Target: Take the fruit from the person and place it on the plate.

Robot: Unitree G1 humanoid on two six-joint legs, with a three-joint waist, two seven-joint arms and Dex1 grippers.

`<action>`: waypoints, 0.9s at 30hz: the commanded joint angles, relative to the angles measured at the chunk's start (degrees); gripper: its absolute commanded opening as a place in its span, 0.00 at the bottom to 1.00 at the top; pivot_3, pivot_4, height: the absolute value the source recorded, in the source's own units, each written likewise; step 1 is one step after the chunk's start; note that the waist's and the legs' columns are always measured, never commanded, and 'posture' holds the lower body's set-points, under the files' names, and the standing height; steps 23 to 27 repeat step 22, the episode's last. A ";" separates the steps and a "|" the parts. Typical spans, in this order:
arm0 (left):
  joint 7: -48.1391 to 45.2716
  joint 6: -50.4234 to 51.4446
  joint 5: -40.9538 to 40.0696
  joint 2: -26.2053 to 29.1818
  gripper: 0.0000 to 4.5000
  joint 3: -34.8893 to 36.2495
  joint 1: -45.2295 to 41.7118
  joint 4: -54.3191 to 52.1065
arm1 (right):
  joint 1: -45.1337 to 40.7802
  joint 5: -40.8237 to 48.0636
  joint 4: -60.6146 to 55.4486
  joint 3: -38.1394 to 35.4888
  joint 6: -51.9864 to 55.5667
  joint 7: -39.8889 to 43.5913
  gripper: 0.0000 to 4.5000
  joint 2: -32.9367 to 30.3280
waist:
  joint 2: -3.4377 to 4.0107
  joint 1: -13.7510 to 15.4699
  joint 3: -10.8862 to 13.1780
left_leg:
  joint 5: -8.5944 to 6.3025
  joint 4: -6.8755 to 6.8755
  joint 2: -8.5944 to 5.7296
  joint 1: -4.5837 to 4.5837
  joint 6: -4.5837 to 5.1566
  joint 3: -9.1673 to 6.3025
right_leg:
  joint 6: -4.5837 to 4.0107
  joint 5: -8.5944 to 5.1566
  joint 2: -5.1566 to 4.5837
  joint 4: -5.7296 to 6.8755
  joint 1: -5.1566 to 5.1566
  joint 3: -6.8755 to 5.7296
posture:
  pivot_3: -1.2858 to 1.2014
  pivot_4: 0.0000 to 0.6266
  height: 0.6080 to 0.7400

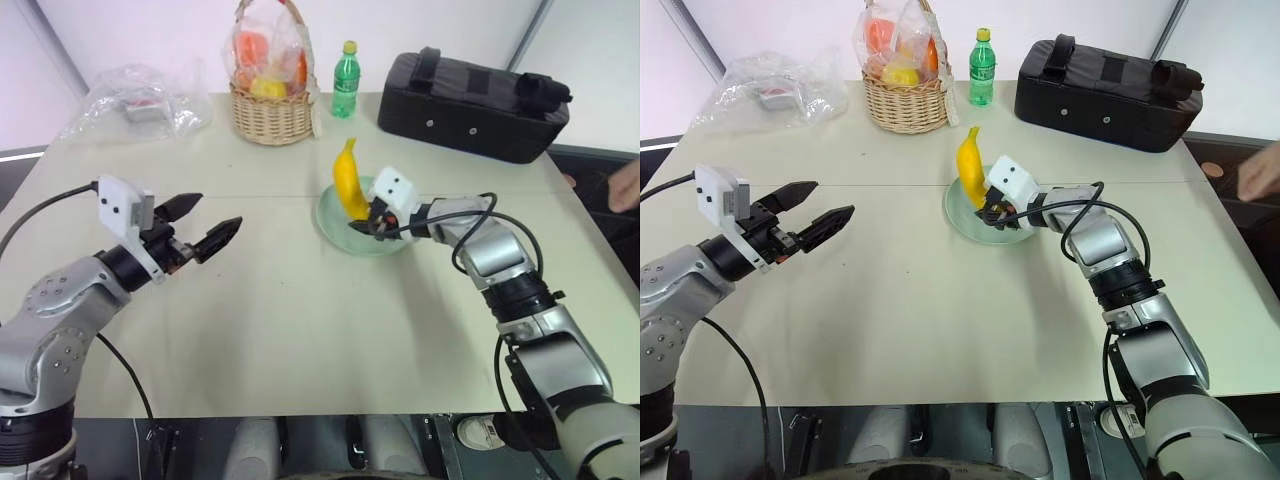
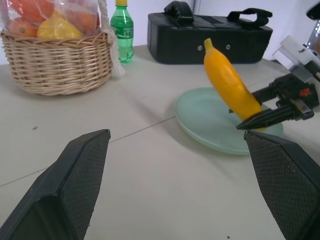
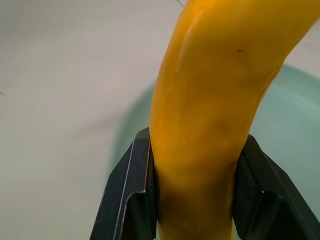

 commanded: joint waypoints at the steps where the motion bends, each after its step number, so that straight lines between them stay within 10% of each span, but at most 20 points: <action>1: 0.98 -1.35 0.27 -0.45 1.00 0.67 -0.02 -3.06 | -2.28 -1.14 1.76 -2.43 -1.81 -1.13 0.65 0.11 | 0.00 -0.05 0.00 | 0.00 0.00 0.02 0.00 0.00 -0.01 | 0.00 0.00 0.03 0.00 0.00 0.00 | 0.52 0.24 1.00; 4: 1.48 -1.30 0.32 -0.97 1.00 0.35 0.06 -3.38 | -2.71 -0.72 1.99 -3.68 -1.34 -0.91 0.99 0.21 | 0.00 -0.13 0.00 | 0.00 -0.03 0.03 0.00 0.00 -0.02 | 0.00 0.00 0.05 0.00 -0.01 0.00 | 0.52 0.24 1.00; 11: 1.77 -1.30 0.43 -1.68 1.00 -0.24 -0.45 -3.26 | -2.82 0.64 -1.45 -7.47 0.29 0.17 0.99 -1.64 | 0.00 -0.04 0.00 | 0.00 -0.02 0.03 0.00 0.00 -0.02 | 0.00 0.00 0.05 0.00 -0.01 0.00 | 0.52 0.24 1.00; 20: 7.48 -6.12 5.47 -4.57 1.00 2.54 -2.51 0.74 | -2.14 13.95 1.73 -32.99 -3.85 -8.96 0.99 -1.58 | -0.03 0.25 -0.01 | 0.00 -0.02 0.01 -0.03 0.00 -0.05 | 0.00 0.00 0.03 -0.04 0.03 -0.05 | 0.52 0.24 1.00; 27: 7.93 -7.41 7.04 -5.43 1.00 2.06 -1.59 1.26 | 1.32 13.66 -0.07 -34.24 -7.30 -9.59 0.99 -1.48 | -0.03 0.17 -0.01 | 0.00 -0.02 0.01 -0.02 0.00 -0.04 | 0.01 0.00 0.03 -0.06 0.06 -0.05 | 0.52 0.24 1.00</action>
